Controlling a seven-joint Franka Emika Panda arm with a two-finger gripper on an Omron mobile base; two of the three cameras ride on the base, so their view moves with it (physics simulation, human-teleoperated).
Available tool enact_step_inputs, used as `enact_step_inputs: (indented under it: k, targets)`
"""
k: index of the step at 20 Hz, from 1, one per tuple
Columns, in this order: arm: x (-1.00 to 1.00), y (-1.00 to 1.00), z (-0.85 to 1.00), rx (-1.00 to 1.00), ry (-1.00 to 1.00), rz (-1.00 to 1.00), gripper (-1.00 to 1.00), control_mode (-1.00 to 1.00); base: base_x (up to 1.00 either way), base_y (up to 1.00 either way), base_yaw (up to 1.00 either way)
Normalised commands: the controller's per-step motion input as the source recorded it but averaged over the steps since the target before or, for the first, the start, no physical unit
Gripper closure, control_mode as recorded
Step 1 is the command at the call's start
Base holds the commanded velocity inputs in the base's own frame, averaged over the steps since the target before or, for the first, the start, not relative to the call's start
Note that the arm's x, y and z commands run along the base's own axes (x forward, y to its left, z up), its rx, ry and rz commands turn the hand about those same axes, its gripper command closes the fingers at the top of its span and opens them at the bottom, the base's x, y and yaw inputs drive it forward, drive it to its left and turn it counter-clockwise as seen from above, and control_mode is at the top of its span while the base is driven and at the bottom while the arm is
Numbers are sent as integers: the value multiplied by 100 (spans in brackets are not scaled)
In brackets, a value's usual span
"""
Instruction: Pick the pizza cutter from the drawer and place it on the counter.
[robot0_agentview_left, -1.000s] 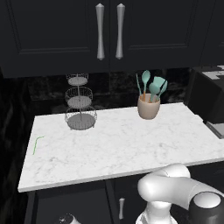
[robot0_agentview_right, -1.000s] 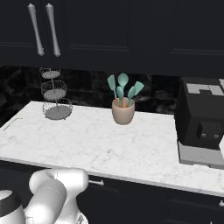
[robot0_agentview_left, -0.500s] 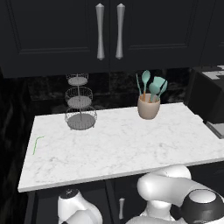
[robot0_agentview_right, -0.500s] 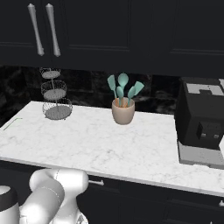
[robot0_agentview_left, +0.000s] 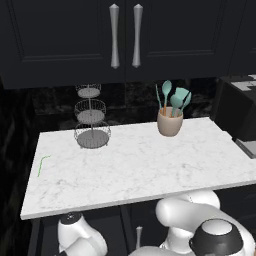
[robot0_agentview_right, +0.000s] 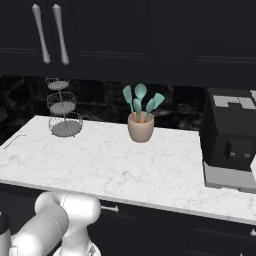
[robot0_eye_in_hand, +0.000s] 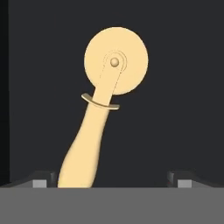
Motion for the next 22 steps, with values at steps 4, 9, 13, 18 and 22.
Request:
enact_step_inputs:
  k: [4,9,13,18,22]
  targets:
    - [1,38,-3,-2,-3,0,-100,-100,0,0,0]
    - [7,6,-22,0,-2,0,-100,-100,0,0,0]
    - [6,11,-34,-1,-3,0,-100,-100,0,0,0]
    - [0,9,-33,0,-1,0,-100,-100,0,0,0]
    - [0,3,-34,0,0,0,-100,-100,0,0,0]
